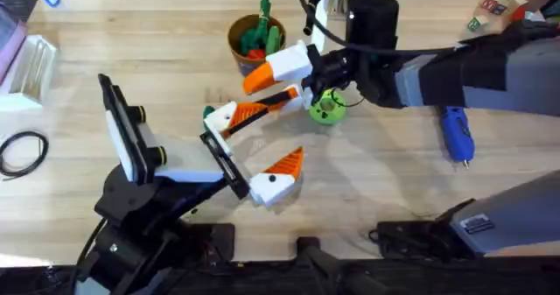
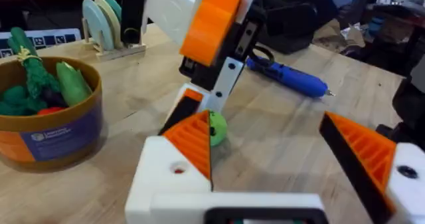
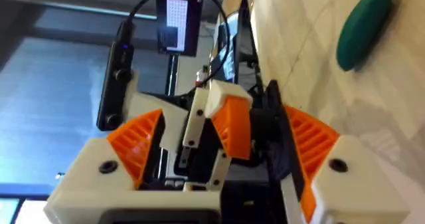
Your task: Pick up the gripper from the table and insert it into the empty holder that is missing its gripper. Then pick up a screw, insert it into the mounting hole, and use the screwdriver to tighten it. Finally, clean up the table by picking up the vegetable and placing it into the bucket.
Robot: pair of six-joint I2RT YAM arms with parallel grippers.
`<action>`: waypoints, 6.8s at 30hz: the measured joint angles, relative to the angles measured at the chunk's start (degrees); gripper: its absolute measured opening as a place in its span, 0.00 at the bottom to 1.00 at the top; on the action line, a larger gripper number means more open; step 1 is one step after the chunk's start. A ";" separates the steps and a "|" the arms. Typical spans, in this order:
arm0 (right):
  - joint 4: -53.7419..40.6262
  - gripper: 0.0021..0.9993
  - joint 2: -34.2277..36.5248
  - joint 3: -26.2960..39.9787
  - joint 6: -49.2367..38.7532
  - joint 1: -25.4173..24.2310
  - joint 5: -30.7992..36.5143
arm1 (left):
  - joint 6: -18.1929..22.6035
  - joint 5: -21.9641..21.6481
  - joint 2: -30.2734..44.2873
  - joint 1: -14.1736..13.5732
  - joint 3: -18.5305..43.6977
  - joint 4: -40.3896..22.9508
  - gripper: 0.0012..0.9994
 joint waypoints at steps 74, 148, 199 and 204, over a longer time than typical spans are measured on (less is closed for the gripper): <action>-59.23 0.00 -14.76 0.04 -50.85 6.98 80.25 | 0.02 0.68 0.00 0.00 0.00 0.02 0.99; -82.55 0.01 -7.52 14.15 -51.00 6.92 73.38 | 0.02 0.68 0.00 0.00 0.00 0.02 0.99; -109.35 0.00 4.42 66.79 -57.03 28.87 68.77 | 1.92 0.68 0.00 0.00 0.00 0.02 0.99; -109.23 0.00 5.92 67.01 -57.03 29.61 68.75 | 1.92 0.68 0.00 0.00 0.00 0.02 0.99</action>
